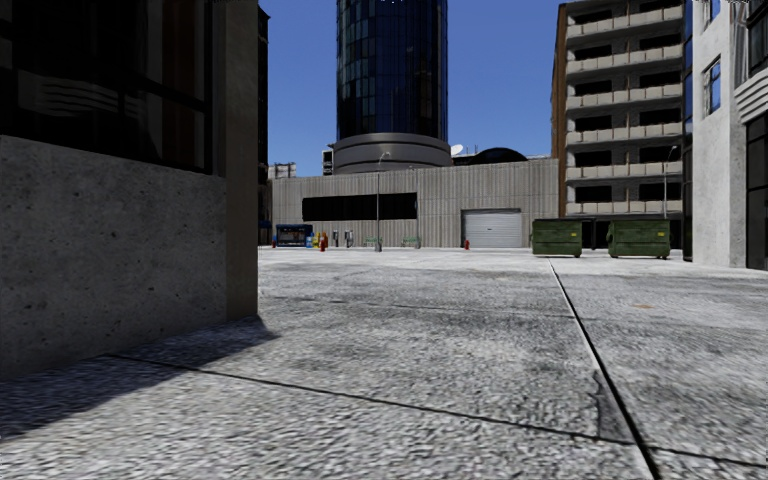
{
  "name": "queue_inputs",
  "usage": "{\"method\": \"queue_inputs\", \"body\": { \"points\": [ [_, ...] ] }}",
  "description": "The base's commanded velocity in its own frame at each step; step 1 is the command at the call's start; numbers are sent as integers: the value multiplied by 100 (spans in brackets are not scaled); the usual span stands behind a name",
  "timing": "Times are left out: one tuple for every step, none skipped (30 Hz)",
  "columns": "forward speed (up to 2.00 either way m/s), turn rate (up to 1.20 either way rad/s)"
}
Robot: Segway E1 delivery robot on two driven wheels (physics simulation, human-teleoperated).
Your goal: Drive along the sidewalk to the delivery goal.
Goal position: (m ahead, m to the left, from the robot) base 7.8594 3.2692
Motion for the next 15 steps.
{"method": "queue_inputs", "body": {
  "points": [
    [200, 0],
    [200, 0],
    [200, 0],
    [200, 0],
    [200, 0],
    [200, 0],
    [200, 0],
    [200, 0],
    [200, 0],
    [200, 0],
    [200, 0],
    [200, 0],
    [200, 0],
    [200, 0],
    [200, 0]
  ]
}}
